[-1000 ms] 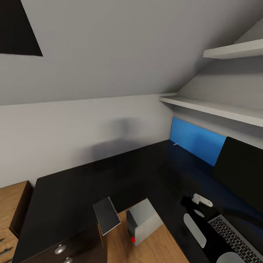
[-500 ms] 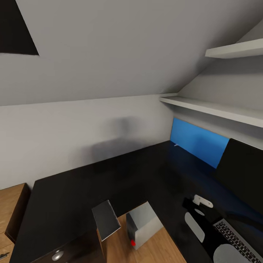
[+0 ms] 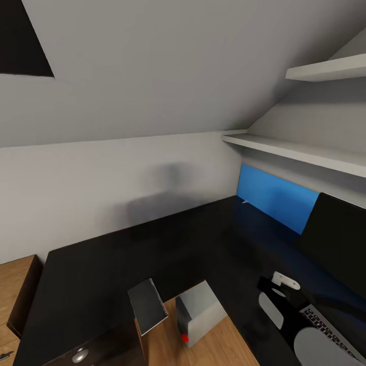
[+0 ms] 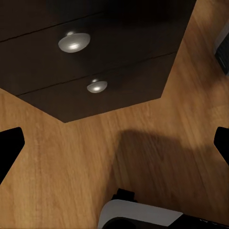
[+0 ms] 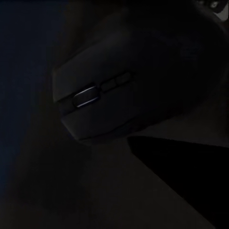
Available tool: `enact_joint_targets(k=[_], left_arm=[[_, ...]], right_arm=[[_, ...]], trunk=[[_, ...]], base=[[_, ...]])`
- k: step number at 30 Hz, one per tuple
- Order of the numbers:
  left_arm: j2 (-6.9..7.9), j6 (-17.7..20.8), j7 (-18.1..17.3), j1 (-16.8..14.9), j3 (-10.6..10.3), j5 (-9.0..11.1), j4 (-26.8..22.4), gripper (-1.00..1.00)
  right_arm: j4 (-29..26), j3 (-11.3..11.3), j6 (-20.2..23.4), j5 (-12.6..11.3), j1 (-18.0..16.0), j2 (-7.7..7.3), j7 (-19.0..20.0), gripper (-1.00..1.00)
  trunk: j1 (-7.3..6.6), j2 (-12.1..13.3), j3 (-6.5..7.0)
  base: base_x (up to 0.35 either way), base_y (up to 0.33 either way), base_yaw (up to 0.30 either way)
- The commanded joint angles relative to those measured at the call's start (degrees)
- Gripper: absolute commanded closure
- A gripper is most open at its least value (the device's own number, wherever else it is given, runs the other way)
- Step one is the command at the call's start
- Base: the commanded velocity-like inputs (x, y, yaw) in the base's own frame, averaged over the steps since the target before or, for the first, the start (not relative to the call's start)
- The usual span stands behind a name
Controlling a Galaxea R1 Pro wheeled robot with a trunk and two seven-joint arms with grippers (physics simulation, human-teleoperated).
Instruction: In the bedroom, organize the workspace by keeping the computer under the desk, ensuring the monitor is on the desk, placing the keyboard on the desk next to the monitor, placing the mouse on the desk next to the keyboard, moving the folder from the swivel chair onto the desk next to the mouse, stacking the notebook on top of the folder with the pen on top of the notebook, and positioning the swivel chair next to the desk.
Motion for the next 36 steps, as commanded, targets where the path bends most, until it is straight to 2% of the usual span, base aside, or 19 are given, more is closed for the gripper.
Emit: enact_joint_targets(k=[1, 11, 13, 14, 16, 26, 36], left_arm=[[0.04, -0.22, 0.36, -0.05, -0.5, 0.52, 0.02, -1.0], [0.04, -0.22, 0.36, -0.05, -0.46, 0.53, 0.03, -1.0], [0.04, -0.22, 0.36, -0.05, -0.46, 0.53, 0.03, -1.0], [0.04, -0.22, 0.36, -0.05, -0.46, 0.53, 0.03, -1.0], [0.04, -0.22, 0.32, -0.05, -0.46, 0.53, 0.03, -1.0], [0.04, -0.15, 0.28, -0.05, -0.55, 0.53, 0.03, -1.0], [0.04, -0.18, 0.28, -0.05, -0.54, 0.52, 0.03, -1.0]], right_arm=[[0.26, 0.48, -0.31, -0.55, -0.21, -0.08, -0.37, 1.0], [1.49, 0.52, -1.14, -0.52, -0.84, -0.08, -0.11, 1.0], [1.51, 0.52, -1.16, -0.51, -0.85, -0.08, 0.9, 1.0], [1.53, 0.49, -1.17, -0.53, -0.85, -0.11, 3.42, 1.0], [1.61, 0.48, -1.18, -0.54, -0.85, -0.16, 5.42, 1.0], [1.69, 0.39, -2.45, -0.7, -0.86, -1.44, 6.8, 1.0], [1.7, 0.38, -2.24, -0.81, -0.93, -1.58, 6.57, 1.0]], trunk=[[0.02, -0.1, -0.11], [0.02, -0.1, -0.11], [0.02, -0.1, -0.11], [0.02, -0.1, -0.11], [0.02, -0.1, -0.11], [2.22, -4.11, -1.91], [4.42, -8.12, -3.7]], base=[[0.0, 0.0, 0.0], [0.0, 0.0, 0.0], [0.0, 0.0, 0.0], [0.0, 0.0, 0.0], [0.0, 0.0, 0.0], [0.0, 0.0, 0.0], [0.0, 0.0, 0.0]])
